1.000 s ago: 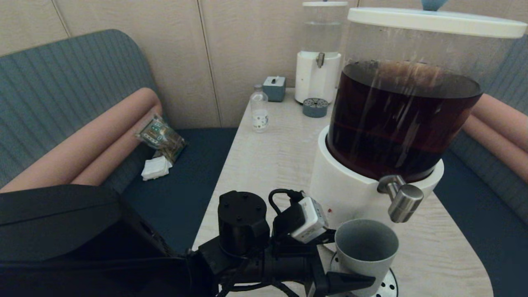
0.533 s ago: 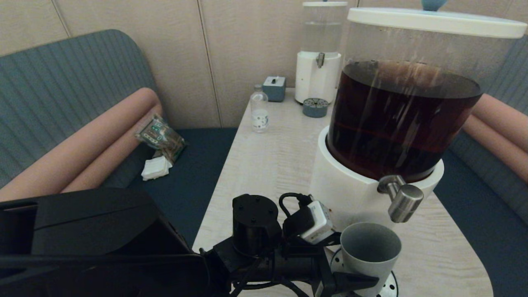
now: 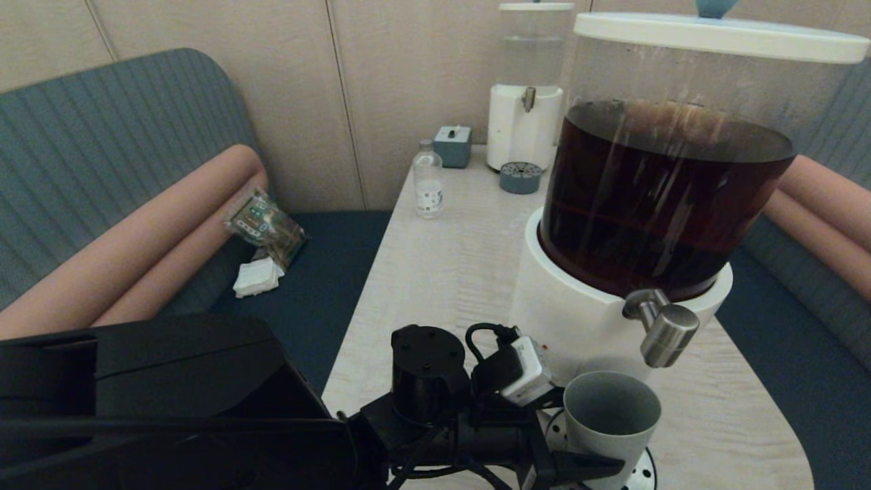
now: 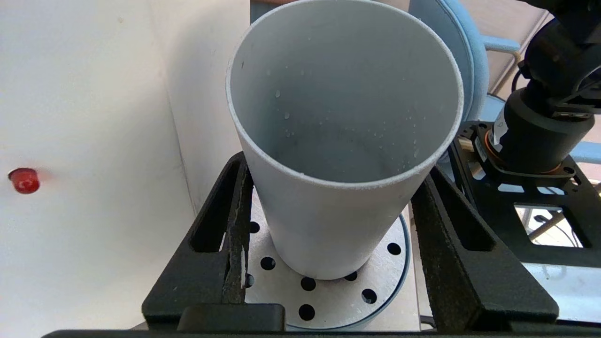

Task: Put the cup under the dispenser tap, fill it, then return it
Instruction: Place it under the water dispenser

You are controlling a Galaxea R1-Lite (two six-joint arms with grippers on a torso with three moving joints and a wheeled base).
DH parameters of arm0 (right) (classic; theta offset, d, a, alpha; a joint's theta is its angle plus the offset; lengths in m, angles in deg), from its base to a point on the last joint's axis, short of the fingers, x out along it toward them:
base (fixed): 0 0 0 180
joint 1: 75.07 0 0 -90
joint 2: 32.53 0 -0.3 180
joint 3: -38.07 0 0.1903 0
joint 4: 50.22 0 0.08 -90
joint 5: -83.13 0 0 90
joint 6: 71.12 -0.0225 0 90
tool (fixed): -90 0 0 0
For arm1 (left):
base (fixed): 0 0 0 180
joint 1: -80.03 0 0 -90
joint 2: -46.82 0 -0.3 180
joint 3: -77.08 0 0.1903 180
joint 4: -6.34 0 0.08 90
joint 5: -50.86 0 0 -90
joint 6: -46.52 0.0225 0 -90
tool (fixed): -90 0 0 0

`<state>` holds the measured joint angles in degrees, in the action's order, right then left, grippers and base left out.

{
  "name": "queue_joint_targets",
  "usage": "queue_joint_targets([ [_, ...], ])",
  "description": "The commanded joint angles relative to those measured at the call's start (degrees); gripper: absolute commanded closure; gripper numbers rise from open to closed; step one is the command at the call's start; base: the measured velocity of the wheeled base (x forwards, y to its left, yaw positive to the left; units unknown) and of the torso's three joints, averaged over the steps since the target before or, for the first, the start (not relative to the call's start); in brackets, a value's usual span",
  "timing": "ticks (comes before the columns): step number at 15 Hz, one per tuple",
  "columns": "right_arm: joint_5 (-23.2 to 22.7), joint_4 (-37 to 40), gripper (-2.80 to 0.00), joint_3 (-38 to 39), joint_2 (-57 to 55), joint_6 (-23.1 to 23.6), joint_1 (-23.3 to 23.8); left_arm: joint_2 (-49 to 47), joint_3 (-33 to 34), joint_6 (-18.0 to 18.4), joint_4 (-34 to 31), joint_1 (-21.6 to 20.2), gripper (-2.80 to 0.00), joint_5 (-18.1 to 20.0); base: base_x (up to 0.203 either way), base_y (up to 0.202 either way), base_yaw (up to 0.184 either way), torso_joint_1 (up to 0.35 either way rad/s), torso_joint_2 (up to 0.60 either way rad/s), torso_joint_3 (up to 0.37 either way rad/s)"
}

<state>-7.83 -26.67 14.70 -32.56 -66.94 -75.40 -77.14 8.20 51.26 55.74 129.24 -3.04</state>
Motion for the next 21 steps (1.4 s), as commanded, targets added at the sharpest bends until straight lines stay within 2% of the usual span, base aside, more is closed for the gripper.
queue_joint_targets([
  [1, 0.0, 0.0, 0.00, 0.6, 0.4, 0.0, 0.0, -0.2, -0.1, 0.0, 0.3, -0.1, 0.00, 0.2, 0.000, 0.000, 0.000, 0.000, 0.00, 0.000],
  [16, 0.0, 0.0, 0.00, 0.6, 0.4, 0.0, 0.0, -0.3, 0.9, 0.2, 0.4, -0.1, 0.00, 0.0, 0.000, 0.000, 0.000, 0.000, 0.00, 0.000],
  [17, 0.0, 0.0, 0.00, 0.6, 0.4, 0.0, 0.0, -0.3, 0.9, 0.2, 0.4, -0.1, -2.72, -0.5, 0.000, 0.000, 0.000, 0.000, 0.00, 0.000],
  [18, 0.0, 0.0, 0.00, 0.6, 0.4, 0.0, 0.0, -0.3, 0.9, 0.4, 0.4, -0.1, -2.80, -0.7, 0.000, 0.000, 0.000, 0.000, 0.00, 0.000],
  [21, 0.0, 0.0, 0.00, 0.6, 0.4, 0.0, 0.0, -0.4, 0.9, 0.2, 0.4, -0.1, -2.80, -0.8, 0.000, 0.000, 0.000, 0.000, 0.00, 0.000],
])
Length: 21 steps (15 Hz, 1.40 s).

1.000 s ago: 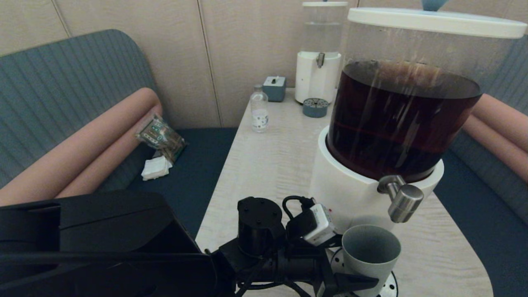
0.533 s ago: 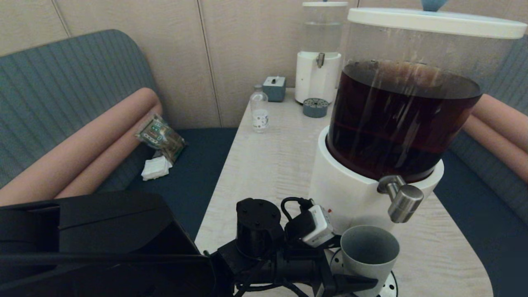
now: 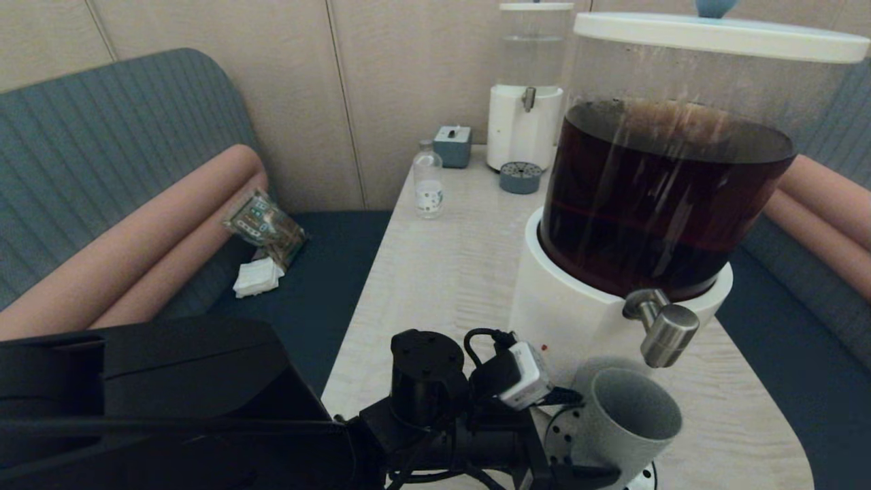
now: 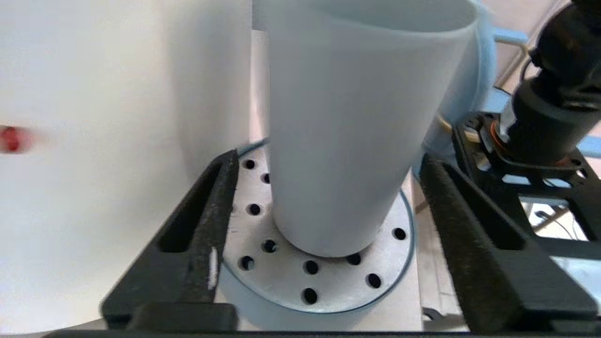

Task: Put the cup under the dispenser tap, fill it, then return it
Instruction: Place it under the water dispenser

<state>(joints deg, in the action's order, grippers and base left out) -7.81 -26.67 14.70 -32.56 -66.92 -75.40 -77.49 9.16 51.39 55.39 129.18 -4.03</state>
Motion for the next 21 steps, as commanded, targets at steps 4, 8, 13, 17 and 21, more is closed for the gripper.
queue_joint_targets([
  [4, 0.0, 0.0, 0.00, 0.5, 0.4, 0.0, 0.0, -0.3, 0.0, 0.0, 1.3, 0.0, -2.80, 0.2, 0.000, 0.000, 0.000, 0.000, 0.00, 0.000],
  [8, 0.0, 0.0, 0.00, 0.6, 0.4, 0.0, 0.0, -0.1, 0.3, -0.1, 1.3, 0.0, -2.80, 0.3, 0.000, 0.000, 0.000, 0.000, 0.00, 0.000],
  [13, 0.0, 0.0, 0.00, 0.6, 0.4, 0.0, 0.0, 3.4, 3.5, 0.0, 1.4, 0.0, -2.80, 0.3, 0.000, 0.000, 0.000, 0.000, 0.00, 0.000],
  [17, 0.0, 0.0, 0.00, 0.5, 0.4, 0.0, 0.0, 7.4, 9.2, 0.0, 2.1, -0.1, -2.80, 0.2, 0.000, 0.000, 0.000, 0.000, 0.00, 0.000],
  [21, 0.0, 0.0, 0.00, 0.6, 0.4, 0.0, 0.0, 13.4, 16.6, 0.0, 3.6, -1.2, -2.80, -1.5, 0.000, 0.000, 0.000, 0.000, 0.00, 0.000],
])
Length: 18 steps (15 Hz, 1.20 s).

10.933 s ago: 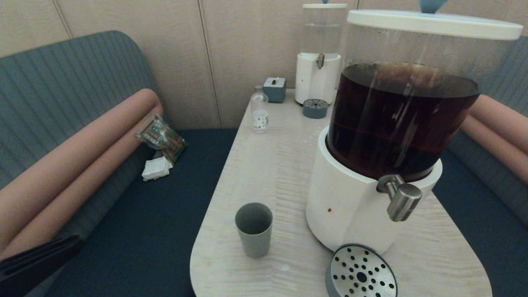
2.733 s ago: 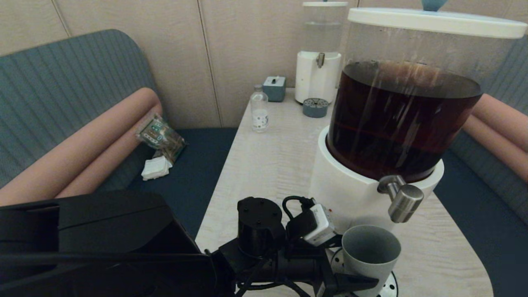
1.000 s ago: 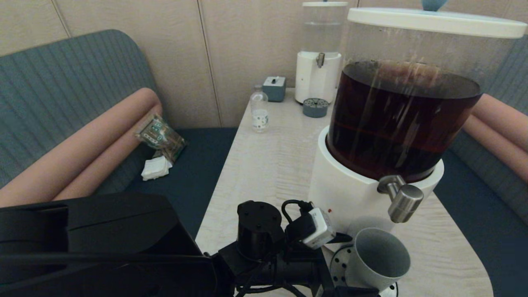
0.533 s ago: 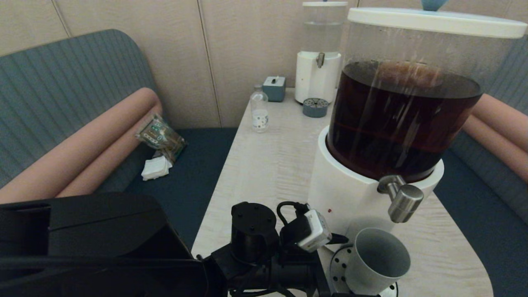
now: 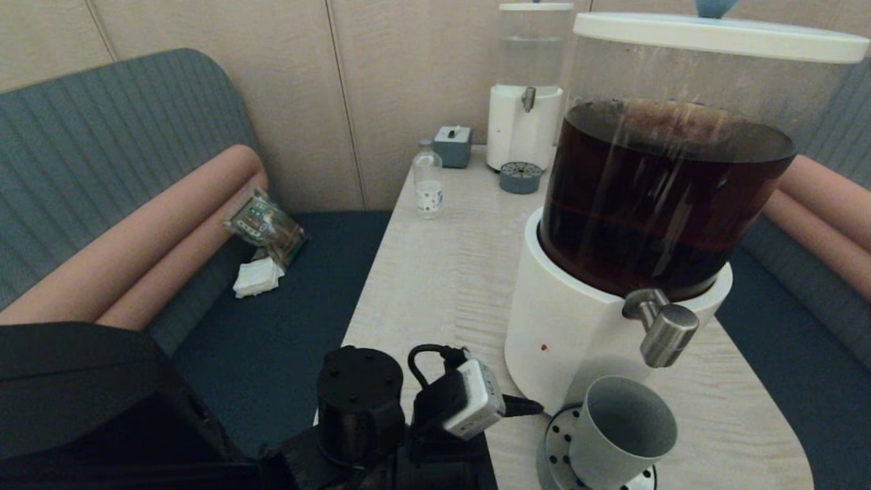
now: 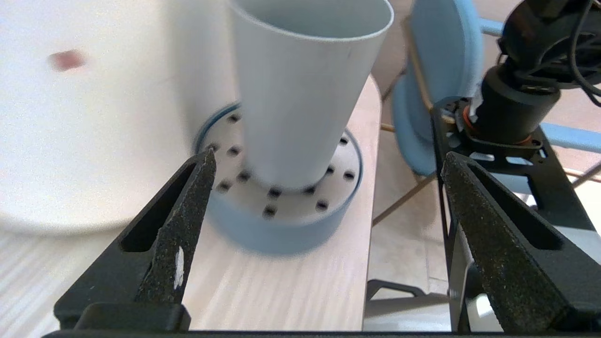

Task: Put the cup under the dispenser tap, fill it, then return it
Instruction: Place it under the water dispenser, then turn on the faucet

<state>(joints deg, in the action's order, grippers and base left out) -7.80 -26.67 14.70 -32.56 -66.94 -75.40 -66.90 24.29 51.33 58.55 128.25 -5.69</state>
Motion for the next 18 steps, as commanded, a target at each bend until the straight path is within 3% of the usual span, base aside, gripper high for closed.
queue_joint_targets([
  [1, 0.0, 0.0, 0.00, 0.5, 0.4, 0.0, 0.0, 5.0, 3.4, 0.0, 0.6, -1.3, -2.80, -0.3, 0.000, 0.000, 0.000, 0.000, 0.00, 0.000],
  [6, 0.0, 0.0, 0.00, 0.6, 0.4, 0.0, 0.0, 19.0, 15.3, -1.2, 3.3, -10.1, -2.80, -2.5, 0.000, 0.000, 0.000, 0.000, 0.00, 0.000],
  [7, 0.0, 0.0, 0.00, 0.6, 0.4, 0.0, 0.0, 22.0, 17.7, -1.9, 4.5, -13.1, 0.00, -2.7, 0.000, 0.000, 0.000, 0.000, 0.00, 0.000],
  [10, 0.0, 0.0, 0.00, 0.6, 0.4, 0.0, 0.0, 31.0, 21.9, -6.1, 6.2, -16.5, 0.00, -3.9, 0.000, 0.000, 0.000, 0.000, 0.00, 0.000],
  [11, 0.0, 0.0, 0.00, 0.6, 0.4, 0.0, 0.0, 33.8, 22.4, -8.3, 6.4, -16.9, 0.00, -7.1, 0.000, 0.000, 0.000, 0.000, 0.00, 0.000],
  [14, 0.0, 0.0, 0.00, 0.6, 0.4, 0.0, 0.0, 41.2, 20.8, -15.3, 6.3, -18.0, 0.00, -22.9, 0.000, 0.000, 0.000, 0.000, 0.00, 0.000],
  [15, 0.0, 0.0, 0.00, 0.5, 0.4, 0.0, 0.0, 42.9, 20.5, -16.9, 6.1, -20.0, 0.00, -26.2, 0.000, 0.000, 0.000, 0.000, 0.00, 0.000],
  [18, 0.0, 0.0, 0.00, 0.6, 0.4, 0.0, 0.0, 47.3, 20.1, -18.3, 5.2, -30.8, 0.00, -29.1, 0.000, 0.000, 0.000, 0.000, 0.00, 0.000],
])
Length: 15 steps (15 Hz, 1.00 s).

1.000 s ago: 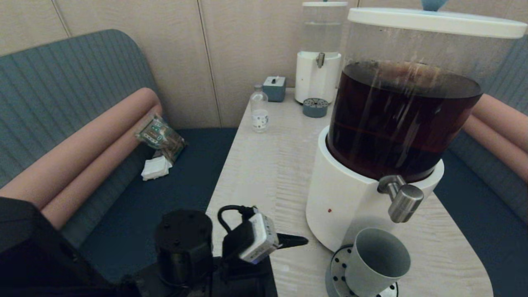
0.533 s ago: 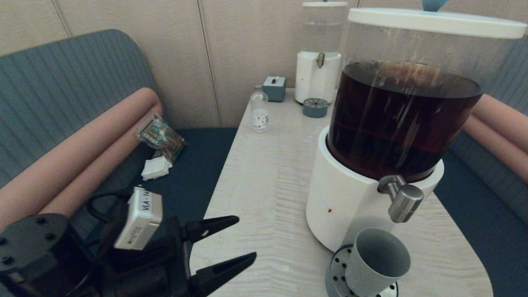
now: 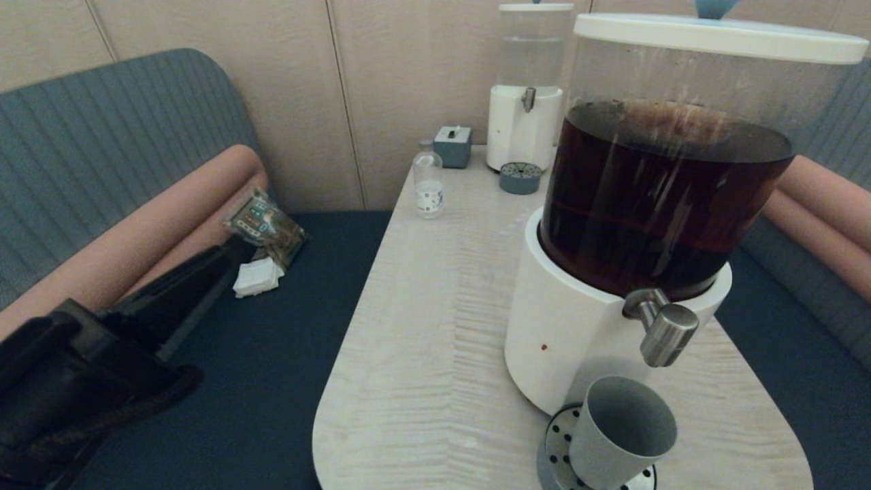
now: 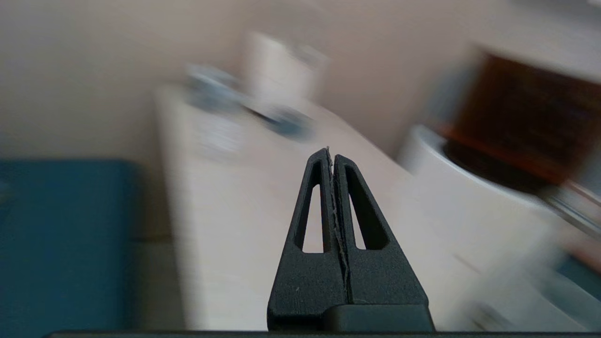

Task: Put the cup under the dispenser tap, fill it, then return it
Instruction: Turn on the faucet

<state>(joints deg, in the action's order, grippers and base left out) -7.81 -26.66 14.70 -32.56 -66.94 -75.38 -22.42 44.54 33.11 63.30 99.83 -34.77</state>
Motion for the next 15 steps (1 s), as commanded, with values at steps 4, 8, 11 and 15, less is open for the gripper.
queue_joint_targets([
  [4, 0.0, 0.0, 0.00, 0.5, 0.4, 0.0, 0.0, 14.6, 2.7, -2.5, -0.9, -15.5, 0.00, -3.1, 0.000, 0.000, 0.000, 0.000, 0.00, 0.000],
  [8, 0.0, 0.0, 0.00, 0.6, 0.4, 0.0, 0.0, 29.5, 7.1, -3.3, -3.8, -17.7, 0.00, -5.0, 0.000, 0.000, 0.000, 0.000, 0.00, 0.000],
  [11, 0.0, 0.0, 0.00, 0.6, 0.4, 0.0, 0.0, 45.6, 8.4, -3.3, -8.5, -19.9, 0.00, -5.0, 0.000, 0.000, 0.000, 0.000, 0.00, 0.000],
  [15, 0.0, 0.0, 0.00, 0.6, 0.4, 0.0, 0.0, 56.8, 6.2, 0.1, -21.5, -21.3, 0.00, -1.4, 0.000, 0.000, 0.000, 0.000, 0.00, 0.000],
])
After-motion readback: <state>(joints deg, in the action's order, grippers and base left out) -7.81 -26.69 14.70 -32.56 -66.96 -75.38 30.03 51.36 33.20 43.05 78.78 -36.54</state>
